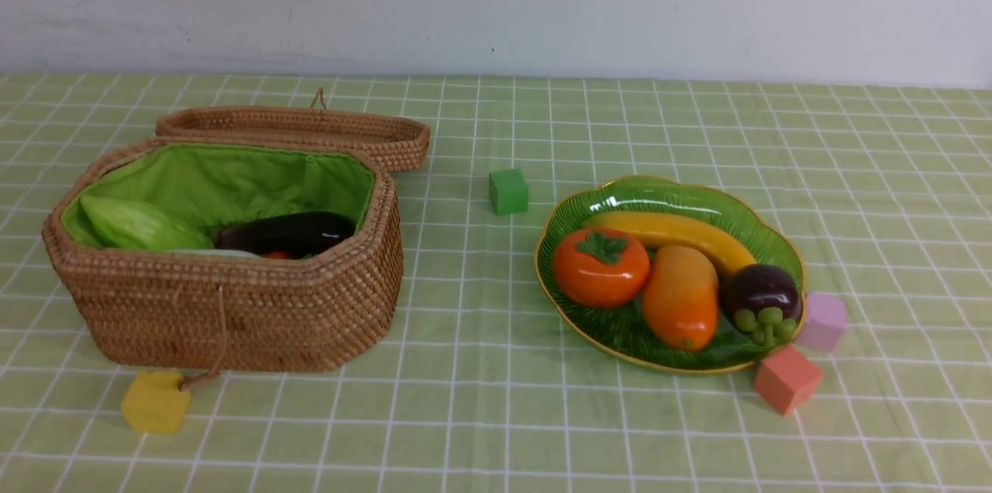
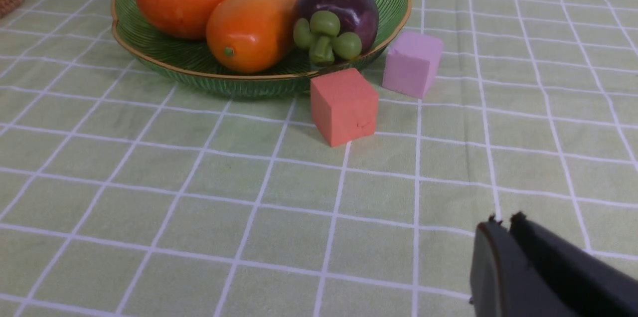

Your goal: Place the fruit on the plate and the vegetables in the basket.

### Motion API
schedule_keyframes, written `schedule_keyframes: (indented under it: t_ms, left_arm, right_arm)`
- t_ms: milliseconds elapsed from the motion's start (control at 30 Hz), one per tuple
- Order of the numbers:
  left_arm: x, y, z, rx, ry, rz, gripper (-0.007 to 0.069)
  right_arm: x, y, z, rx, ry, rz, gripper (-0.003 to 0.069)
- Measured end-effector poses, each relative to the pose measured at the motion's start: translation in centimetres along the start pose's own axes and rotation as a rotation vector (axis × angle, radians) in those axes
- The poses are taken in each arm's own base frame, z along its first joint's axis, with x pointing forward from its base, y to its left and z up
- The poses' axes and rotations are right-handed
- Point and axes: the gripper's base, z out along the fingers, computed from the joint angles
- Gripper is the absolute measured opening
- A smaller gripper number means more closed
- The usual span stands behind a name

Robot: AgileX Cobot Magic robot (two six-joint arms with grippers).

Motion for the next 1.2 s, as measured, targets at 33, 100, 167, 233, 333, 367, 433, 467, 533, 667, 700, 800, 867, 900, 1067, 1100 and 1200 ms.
schedule_keyframes:
  t_ms: [33, 100, 167, 233, 333, 367, 433, 467, 533, 667, 700, 800, 867, 900, 1067, 1100, 1200]
  left_arm:
    - [0.00, 0.00, 0.00, 0.000, 0.000, 0.000, -0.0013]
    - [0.00, 0.00, 0.00, 0.000, 0.000, 0.000, -0.0013]
    - [0.00, 0.00, 0.00, 0.000, 0.000, 0.000, -0.0013]
    - [0.00, 0.00, 0.00, 0.000, 0.000, 0.000, -0.0013]
    - [0.00, 0.00, 0.00, 0.000, 0.000, 0.000, -0.0013]
    - [0.00, 0.00, 0.00, 0.000, 0.000, 0.000, -0.0013]
    - [0.00, 0.00, 0.00, 0.000, 0.000, 0.000, -0.0013]
    - [0.00, 0.00, 0.00, 0.000, 0.000, 0.000, -0.0013]
    - [0.00, 0.00, 0.00, 0.000, 0.000, 0.000, -0.0012]
    - [0.00, 0.00, 0.00, 0.000, 0.000, 0.000, -0.0010]
    - [0.00, 0.00, 0.00, 0.000, 0.000, 0.000, -0.0010]
    - [0.00, 0.00, 0.00, 0.000, 0.000, 0.000, -0.0008]
    - [0.00, 0.00, 0.00, 0.000, 0.000, 0.000, -0.0005]
    - [0.00, 0.00, 0.00, 0.000, 0.000, 0.000, -0.0004]
    - [0.00, 0.00, 0.00, 0.000, 0.000, 0.000, -0.0002]
    - [0.00, 0.00, 0.00, 0.000, 0.000, 0.000, 0.0000]
    - [0.00, 0.00, 0.00, 0.000, 0.000, 0.000, 0.0002]
  right_arm:
    - [0.00, 0.00, 0.00, 0.000, 0.000, 0.000, 0.0040]
    - [0.00, 0.00, 0.00, 0.000, 0.000, 0.000, 0.0043]
    - [0.00, 0.00, 0.00, 0.000, 0.000, 0.000, 0.0046]
    - [0.00, 0.00, 0.00, 0.000, 0.000, 0.000, 0.0049]
    - [0.00, 0.00, 0.00, 0.000, 0.000, 0.000, 0.0053]
    - [0.00, 0.00, 0.00, 0.000, 0.000, 0.000, 0.0054]
    - [0.00, 0.00, 0.00, 0.000, 0.000, 0.000, 0.0056]
    - [0.00, 0.00, 0.00, 0.000, 0.000, 0.000, 0.0059]
    - [0.00, 0.00, 0.00, 0.000, 0.000, 0.000, 0.0063]
    - [0.00, 0.00, 0.00, 0.000, 0.000, 0.000, 0.0067]
    - [0.00, 0.00, 0.00, 0.000, 0.000, 0.000, 0.0069]
    - [0.00, 0.00, 0.00, 0.000, 0.000, 0.000, 0.0071]
    - [0.00, 0.00, 0.00, 0.000, 0.000, 0.000, 0.0071]
    - [0.00, 0.00, 0.00, 0.000, 0.000, 0.000, 0.0071]
    - [0.00, 0.00, 0.00, 0.000, 0.000, 0.000, 0.0074]
    - [0.00, 0.00, 0.00, 0.000, 0.000, 0.000, 0.0076]
    - [0.00, 0.00, 0.00, 0.000, 0.000, 0.000, 0.0082]
